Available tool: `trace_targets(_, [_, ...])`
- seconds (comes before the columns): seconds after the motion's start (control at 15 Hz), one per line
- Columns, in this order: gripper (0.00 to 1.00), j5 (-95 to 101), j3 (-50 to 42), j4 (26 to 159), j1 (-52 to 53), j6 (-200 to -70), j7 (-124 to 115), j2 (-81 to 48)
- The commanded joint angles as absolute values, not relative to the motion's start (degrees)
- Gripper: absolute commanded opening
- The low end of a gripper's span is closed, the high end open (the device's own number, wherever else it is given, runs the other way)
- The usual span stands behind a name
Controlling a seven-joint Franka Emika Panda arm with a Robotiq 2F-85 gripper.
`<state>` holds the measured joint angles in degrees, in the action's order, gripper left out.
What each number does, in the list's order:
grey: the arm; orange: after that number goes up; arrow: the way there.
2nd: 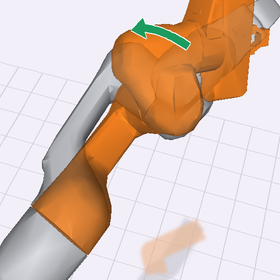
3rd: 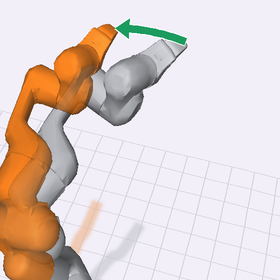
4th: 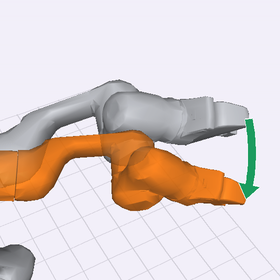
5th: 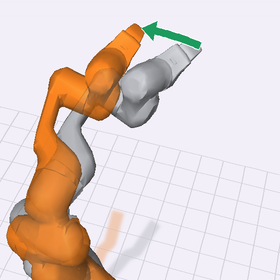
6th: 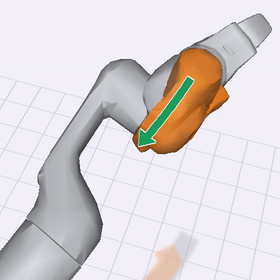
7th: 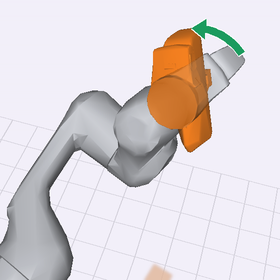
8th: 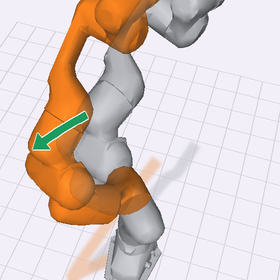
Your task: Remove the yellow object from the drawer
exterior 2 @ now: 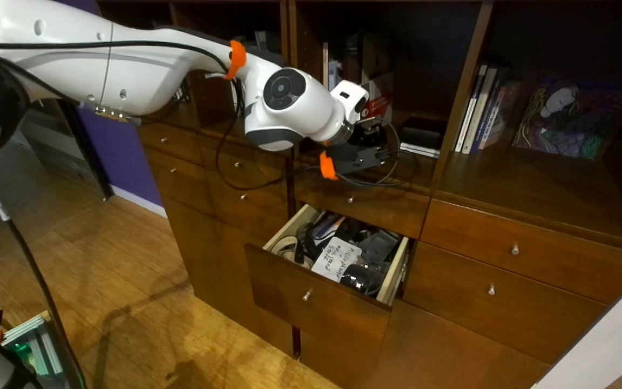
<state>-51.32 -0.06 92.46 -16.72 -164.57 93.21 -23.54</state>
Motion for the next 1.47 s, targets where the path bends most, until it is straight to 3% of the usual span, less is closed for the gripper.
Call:
trace_targets(0.0, [1.0,-51.89,-0.04,92.36,-17.47,-163.92,93.25,-23.35])
trace_targets(0.6, [1.0,-47.81,-6.59,97.08,-15.18,-163.03,78.84,-19.8])
trace_targets(1.0, [1.0,-39.29,-12.81,101.28,-12.99,-151.07,61.15,-14.89])
trace_targets(1.4, [1.0,-33.35,-10.51,102.77,-17.79,-140.01,50.01,-9.59])
